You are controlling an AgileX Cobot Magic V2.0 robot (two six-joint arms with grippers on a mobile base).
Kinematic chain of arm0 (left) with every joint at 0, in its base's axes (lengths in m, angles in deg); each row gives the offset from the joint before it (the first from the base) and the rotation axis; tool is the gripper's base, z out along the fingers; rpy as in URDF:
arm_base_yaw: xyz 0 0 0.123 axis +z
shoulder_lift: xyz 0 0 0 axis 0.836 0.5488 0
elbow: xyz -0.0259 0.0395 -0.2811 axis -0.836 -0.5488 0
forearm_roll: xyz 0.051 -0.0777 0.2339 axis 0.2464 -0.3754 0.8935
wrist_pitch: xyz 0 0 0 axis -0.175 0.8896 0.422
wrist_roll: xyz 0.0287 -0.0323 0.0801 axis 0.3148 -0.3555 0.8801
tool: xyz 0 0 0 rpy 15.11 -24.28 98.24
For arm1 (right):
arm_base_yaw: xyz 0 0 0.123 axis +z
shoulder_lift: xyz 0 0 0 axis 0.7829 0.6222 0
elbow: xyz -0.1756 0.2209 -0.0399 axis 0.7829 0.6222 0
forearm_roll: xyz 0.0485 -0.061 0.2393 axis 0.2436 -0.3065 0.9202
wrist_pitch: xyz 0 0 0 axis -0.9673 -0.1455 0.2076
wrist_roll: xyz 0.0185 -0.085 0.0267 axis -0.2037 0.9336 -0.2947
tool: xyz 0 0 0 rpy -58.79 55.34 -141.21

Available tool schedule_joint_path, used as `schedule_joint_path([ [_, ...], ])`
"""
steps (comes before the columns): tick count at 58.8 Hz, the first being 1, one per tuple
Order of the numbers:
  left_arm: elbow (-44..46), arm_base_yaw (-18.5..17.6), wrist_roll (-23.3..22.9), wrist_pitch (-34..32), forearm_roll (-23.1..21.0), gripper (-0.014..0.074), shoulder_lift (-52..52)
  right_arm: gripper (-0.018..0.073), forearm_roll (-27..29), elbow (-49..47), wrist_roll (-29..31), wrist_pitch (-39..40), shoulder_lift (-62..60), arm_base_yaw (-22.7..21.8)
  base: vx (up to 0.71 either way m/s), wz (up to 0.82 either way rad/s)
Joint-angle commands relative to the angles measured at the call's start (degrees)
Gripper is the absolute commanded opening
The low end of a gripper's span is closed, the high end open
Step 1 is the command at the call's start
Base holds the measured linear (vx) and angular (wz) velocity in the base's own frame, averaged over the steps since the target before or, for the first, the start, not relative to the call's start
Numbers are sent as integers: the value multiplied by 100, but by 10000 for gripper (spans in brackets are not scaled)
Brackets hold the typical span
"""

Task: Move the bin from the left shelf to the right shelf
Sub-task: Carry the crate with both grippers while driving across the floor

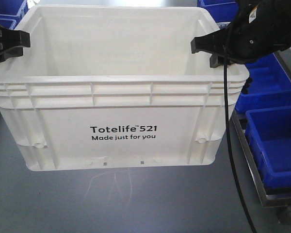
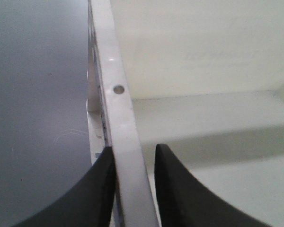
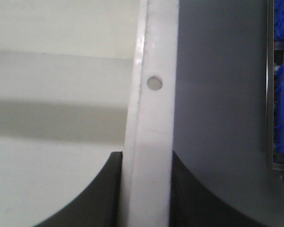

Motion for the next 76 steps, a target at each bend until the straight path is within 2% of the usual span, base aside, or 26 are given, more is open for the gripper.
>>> schedule_joint_path([
  [1,229,8,171,-656,148,102,-252,19,-365,-209,41,502,-318,-63,44,-7],
  [76,229,8,171,-651,148,102,-225,19,-375,-209,41,500,-318,-63,36,-5],
])
